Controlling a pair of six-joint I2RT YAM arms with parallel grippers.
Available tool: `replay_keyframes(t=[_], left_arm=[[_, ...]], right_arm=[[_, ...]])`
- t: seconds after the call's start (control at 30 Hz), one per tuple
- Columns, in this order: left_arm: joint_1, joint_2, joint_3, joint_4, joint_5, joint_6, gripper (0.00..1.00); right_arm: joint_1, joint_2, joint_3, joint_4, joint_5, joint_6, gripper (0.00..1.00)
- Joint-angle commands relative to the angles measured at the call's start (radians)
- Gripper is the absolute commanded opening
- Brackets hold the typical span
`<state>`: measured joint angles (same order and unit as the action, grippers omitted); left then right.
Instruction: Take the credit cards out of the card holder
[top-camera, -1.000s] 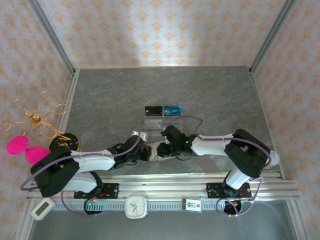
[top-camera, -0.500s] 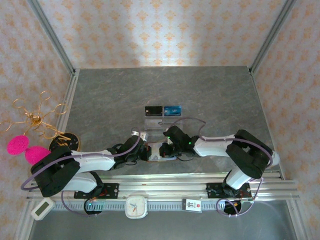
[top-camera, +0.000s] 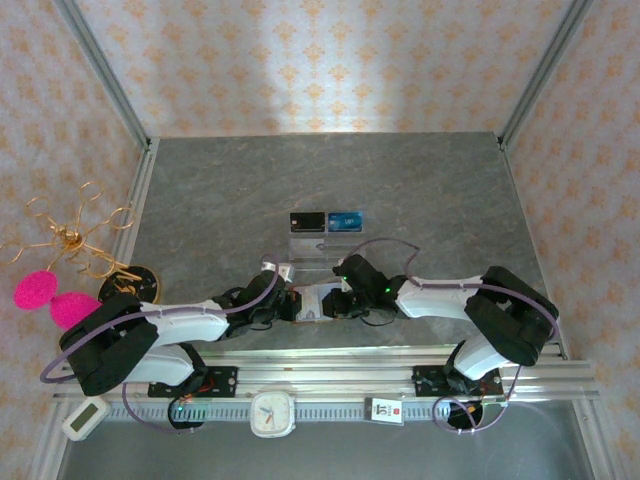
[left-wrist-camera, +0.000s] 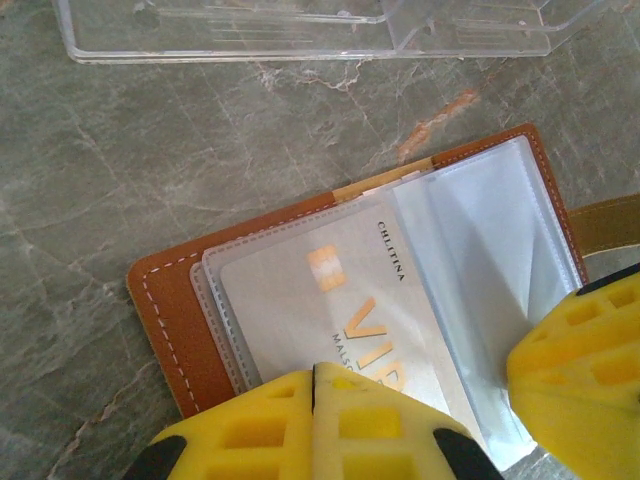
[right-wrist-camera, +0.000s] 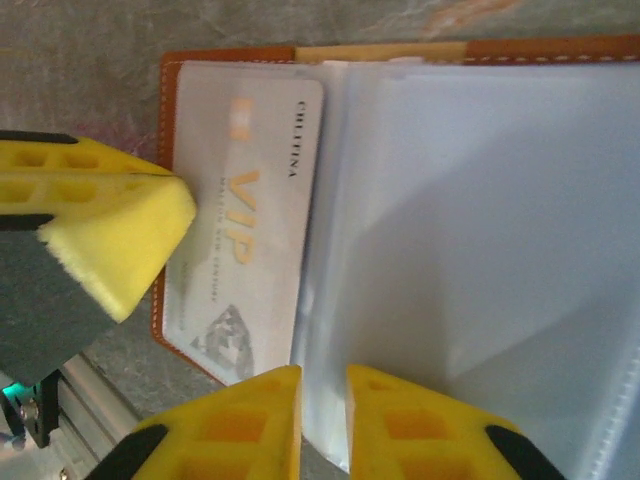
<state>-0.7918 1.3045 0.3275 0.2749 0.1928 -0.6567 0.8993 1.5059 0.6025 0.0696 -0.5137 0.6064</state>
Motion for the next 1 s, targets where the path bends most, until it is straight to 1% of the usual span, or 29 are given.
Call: replay_keyframes(t=[0.0, 0.1, 0.17, 0.27, 0.43, 0.57, 0.73, 0.8, 0.87, 0.97], left_arm=[[0.012, 0.011, -0.042, -0.077, -0.012, 0.000, 0.00], [0.012, 0.010, -0.050, -0.060, -0.007, -0.008, 0.00], [0.012, 0.009, -0.050, -0.060, -0.005, -0.008, 0.00], [0.012, 0.009, -0.051, -0.056, -0.002, -0.008, 0.00], [0.012, 0.004, -0.054, -0.059, 0.002, -0.007, 0.00], [0.012, 0.000, -0.062, -0.045, 0.005, -0.015, 0.00], [0.012, 0.010, -0.066, -0.029, 0.017, -0.021, 0.00], [0.010, 0.010, -0.067, -0.028, 0.020, -0.020, 0.00], [0.011, 0.014, -0.067, -0.026, 0.024, -0.021, 0.00], [0.011, 0.015, -0.068, -0.025, 0.027, -0.020, 0.00]], right_arm=[[-0.008, -0.007, 0.026, 0.045, -0.051, -0.006, 0.19], [-0.007, 0.034, 0.038, 0.064, -0.085, 0.007, 0.19], [-0.008, 0.057, 0.044, 0.059, -0.076, 0.011, 0.18], [-0.010, 0.051, 0.045, 0.074, -0.077, 0.013, 0.18], [-0.010, 0.079, 0.068, 0.012, -0.041, 0.018, 0.18], [-0.012, 0.083, 0.065, 0.006, -0.028, 0.025, 0.23], [-0.011, 0.124, 0.072, 0.028, -0.070, 0.024, 0.23], [-0.011, 0.130, 0.072, 0.047, -0.082, 0.026, 0.21], [-0.011, 0.126, 0.076, 0.059, -0.090, 0.027, 0.17], [-0.012, 0.122, 0.081, 0.046, -0.077, 0.024, 0.04]])
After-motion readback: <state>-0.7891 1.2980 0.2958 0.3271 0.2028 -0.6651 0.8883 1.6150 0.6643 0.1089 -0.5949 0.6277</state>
